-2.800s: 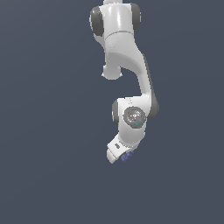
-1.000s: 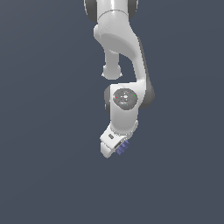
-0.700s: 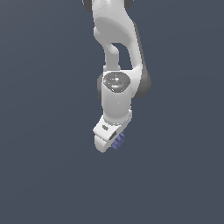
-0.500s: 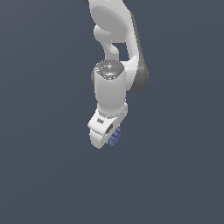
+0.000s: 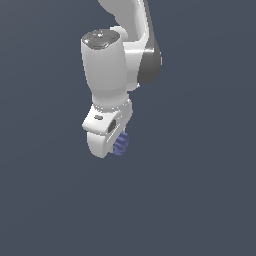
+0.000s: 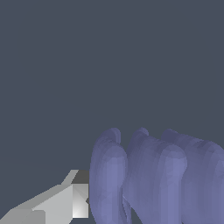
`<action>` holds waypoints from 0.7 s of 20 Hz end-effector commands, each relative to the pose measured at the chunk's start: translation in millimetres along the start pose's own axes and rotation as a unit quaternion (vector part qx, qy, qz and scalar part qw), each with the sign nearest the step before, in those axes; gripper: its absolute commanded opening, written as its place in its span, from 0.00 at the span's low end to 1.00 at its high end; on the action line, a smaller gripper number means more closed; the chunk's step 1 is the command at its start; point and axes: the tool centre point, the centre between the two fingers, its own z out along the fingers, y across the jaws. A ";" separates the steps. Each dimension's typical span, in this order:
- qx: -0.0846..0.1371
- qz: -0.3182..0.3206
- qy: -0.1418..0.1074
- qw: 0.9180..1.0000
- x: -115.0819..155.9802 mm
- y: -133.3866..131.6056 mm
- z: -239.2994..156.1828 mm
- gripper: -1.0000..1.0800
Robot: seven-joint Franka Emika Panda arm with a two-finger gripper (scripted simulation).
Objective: Pick up the object and move it to a goal position.
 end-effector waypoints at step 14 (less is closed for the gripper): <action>-0.017 -0.127 0.029 0.991 -46.5 27.4 -101.6 0.00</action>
